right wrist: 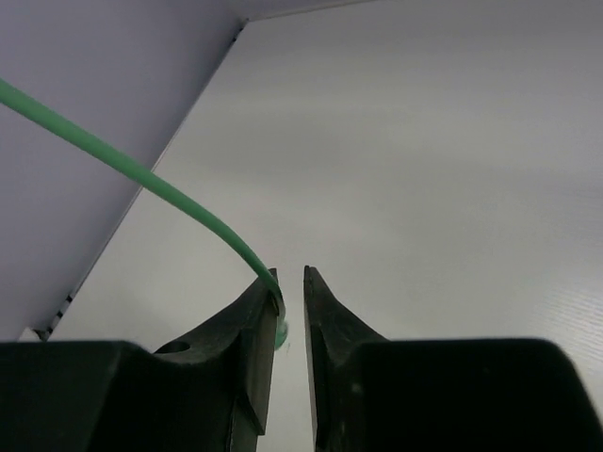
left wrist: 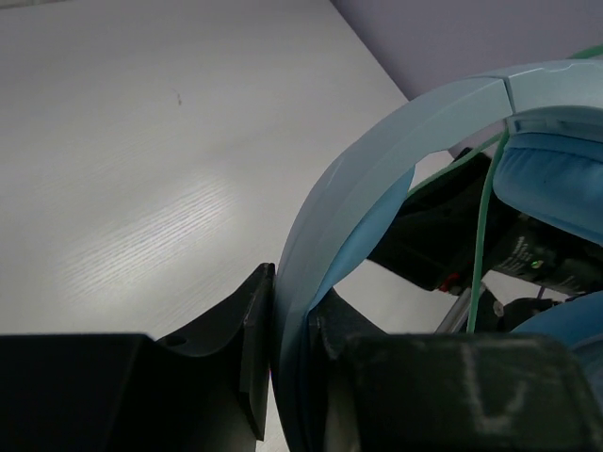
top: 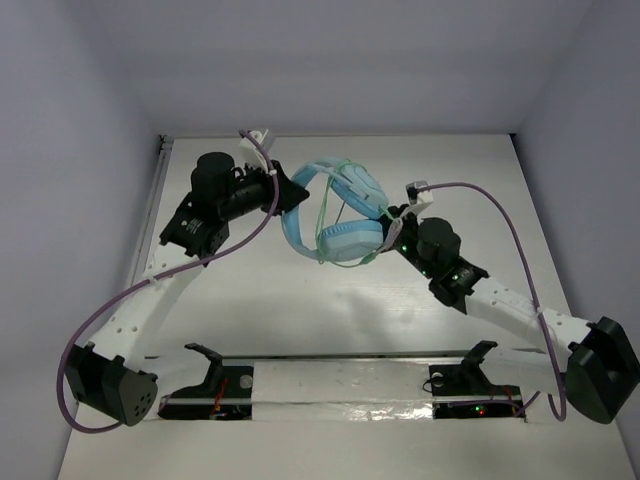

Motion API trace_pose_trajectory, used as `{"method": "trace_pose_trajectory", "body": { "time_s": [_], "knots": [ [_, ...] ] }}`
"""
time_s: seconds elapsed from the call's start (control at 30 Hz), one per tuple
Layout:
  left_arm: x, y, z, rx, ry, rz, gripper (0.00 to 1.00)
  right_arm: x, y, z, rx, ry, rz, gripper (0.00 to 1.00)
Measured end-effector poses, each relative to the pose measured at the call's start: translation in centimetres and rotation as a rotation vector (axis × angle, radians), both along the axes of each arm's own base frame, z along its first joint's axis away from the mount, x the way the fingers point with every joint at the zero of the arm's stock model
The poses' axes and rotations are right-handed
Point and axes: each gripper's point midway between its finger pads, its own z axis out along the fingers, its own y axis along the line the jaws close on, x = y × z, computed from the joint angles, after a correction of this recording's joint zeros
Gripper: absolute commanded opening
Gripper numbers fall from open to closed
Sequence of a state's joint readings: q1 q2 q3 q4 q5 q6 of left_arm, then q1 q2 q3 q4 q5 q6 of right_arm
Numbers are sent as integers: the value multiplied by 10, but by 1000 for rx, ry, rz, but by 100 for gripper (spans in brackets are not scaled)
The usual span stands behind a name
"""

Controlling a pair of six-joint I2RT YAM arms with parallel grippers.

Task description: Wrap the headphones

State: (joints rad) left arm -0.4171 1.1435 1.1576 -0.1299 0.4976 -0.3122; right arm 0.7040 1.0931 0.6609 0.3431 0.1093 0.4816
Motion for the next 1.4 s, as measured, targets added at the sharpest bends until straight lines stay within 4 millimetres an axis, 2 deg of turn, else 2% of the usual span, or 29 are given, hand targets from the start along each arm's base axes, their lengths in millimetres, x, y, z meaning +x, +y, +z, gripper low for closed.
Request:
{"method": "trace_pose_trajectory", "body": {
  "time_s": [0.13, 0.23, 0.27, 0.47, 0.67, 0.8, 1.03, 1.17, 1.4],
  "knots": [
    [0, -4, 17, -43, -26, -9, 0, -1, 6, -16, 28, 37, 49, 14],
    [0, -6, 26, -68, -36, -15, 0, -3, 13, -15, 58, 27, 91, 2],
    [0, -6, 27, -70, -36, -16, 0, -4, 16, -13, 70, 21, 105, 1],
    [4, -3, 28, -89, -17, 27, 0, -11, 27, -13, 100, 8, 180, 0],
    [29, 14, 20, -102, 3, 211, 0, -25, 38, -21, 157, 37, 265, 0],
    [49, 27, -15, -84, 61, 348, 0, -34, 44, -36, 204, 100, 311, 0],
    [86, 38, -99, -6, 198, 524, 0, -36, 49, -62, 258, 224, 303, 0],
    [105, 37, -134, 18, 251, 582, 0, -31, 51, -73, 293, 273, 285, 0],
    [125, 33, -196, 93, 320, 636, 0, -22, 51, -111, 294, 379, 230, 0]
  ]
}}
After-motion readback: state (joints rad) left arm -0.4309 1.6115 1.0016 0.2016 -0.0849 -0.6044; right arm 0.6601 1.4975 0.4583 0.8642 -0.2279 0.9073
